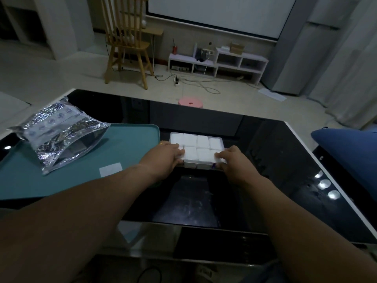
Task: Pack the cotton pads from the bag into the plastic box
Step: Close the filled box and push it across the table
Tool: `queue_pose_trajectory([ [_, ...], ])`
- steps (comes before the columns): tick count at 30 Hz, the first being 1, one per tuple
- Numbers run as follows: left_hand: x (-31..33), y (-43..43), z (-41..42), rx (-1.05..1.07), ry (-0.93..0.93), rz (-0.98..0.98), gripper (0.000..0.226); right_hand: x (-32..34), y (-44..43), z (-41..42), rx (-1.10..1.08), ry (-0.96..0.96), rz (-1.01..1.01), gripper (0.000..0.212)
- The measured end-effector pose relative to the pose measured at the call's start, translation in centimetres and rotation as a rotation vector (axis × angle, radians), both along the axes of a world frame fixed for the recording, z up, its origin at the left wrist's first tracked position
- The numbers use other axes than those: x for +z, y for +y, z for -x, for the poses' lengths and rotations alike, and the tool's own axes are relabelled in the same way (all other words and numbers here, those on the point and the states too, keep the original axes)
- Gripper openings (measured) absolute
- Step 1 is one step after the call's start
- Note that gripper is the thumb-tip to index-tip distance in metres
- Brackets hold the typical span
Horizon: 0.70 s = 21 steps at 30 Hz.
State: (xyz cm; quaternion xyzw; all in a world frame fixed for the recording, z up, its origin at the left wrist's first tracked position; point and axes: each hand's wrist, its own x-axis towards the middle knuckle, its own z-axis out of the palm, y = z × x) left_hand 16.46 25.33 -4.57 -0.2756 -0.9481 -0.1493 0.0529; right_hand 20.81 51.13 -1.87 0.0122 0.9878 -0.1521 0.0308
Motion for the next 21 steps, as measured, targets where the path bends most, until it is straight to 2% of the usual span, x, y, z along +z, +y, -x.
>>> queue_pose_trajectory([
  [7,0.2,0.3,7.3,0.037,-0.041,0.022,0.029,-0.3,-0.6,6.6,-0.029,0.042,0.054,0.044],
  [16,0.5,0.6,20.5,0.107,-0.060,0.017,0.029,-0.3,-1.2,21.3,-0.004,0.024,0.000,0.040],
  [21,1.0,0.8,23.1,0.153,-0.099,0.041,0.025,-0.7,-2.0,24.1,-0.023,0.013,-0.050,0.038],
])
